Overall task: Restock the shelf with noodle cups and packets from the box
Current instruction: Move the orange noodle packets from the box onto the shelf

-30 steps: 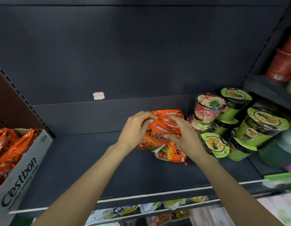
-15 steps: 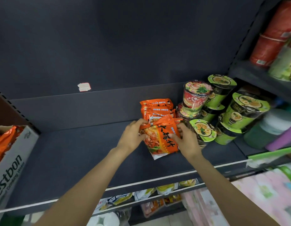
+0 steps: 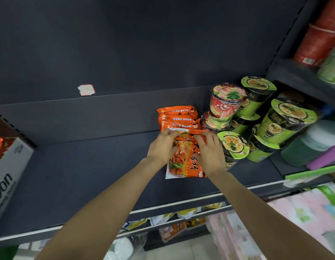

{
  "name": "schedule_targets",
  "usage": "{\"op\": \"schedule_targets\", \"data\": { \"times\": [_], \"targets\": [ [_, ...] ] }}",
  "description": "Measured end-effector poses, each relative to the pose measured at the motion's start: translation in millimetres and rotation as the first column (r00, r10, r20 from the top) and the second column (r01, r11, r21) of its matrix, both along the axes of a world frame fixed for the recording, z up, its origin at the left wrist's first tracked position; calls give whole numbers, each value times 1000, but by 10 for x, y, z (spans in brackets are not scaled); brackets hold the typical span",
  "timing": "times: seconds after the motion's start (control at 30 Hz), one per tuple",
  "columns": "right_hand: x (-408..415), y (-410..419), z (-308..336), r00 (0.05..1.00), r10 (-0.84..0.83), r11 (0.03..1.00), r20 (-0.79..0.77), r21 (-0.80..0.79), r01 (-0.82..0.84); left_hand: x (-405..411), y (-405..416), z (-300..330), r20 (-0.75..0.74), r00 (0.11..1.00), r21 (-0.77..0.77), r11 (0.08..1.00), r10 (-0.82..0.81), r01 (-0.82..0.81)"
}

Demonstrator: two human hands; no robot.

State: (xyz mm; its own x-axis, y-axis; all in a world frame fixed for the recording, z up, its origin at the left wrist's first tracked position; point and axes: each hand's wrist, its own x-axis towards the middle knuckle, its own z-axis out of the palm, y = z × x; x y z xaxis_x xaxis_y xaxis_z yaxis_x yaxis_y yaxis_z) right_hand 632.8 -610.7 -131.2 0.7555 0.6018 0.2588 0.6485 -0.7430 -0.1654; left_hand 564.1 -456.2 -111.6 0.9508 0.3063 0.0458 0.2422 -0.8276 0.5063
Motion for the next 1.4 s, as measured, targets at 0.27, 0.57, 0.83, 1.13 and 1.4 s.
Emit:
{"op": "schedule_targets", "data": {
  "times": [0.27,0.57,0.83,1.13,1.4],
  "targets": [
    [56,69,29,999,48,998,1,-39,-48,67,6,-55,8,1000,238,971,19,-20],
    [-363,433,357,974,139,974,-180,200,-102,-405,186,175,206,972,215,964,113,-158],
    [-1312,1388,611,888,385,909,-251,266,-320,-1726,877,398,280,866,-28,905,414,-424],
    [-2848,2950,622,751,608,792,-257,263,-552,-3650,2417,415,261,707,-92,746,657,-660],
    [-3732,4156,439,743,593,805,-311,246,-540,-4666,3568,306,128,732,-2,738,669,-674]
  ]
}}
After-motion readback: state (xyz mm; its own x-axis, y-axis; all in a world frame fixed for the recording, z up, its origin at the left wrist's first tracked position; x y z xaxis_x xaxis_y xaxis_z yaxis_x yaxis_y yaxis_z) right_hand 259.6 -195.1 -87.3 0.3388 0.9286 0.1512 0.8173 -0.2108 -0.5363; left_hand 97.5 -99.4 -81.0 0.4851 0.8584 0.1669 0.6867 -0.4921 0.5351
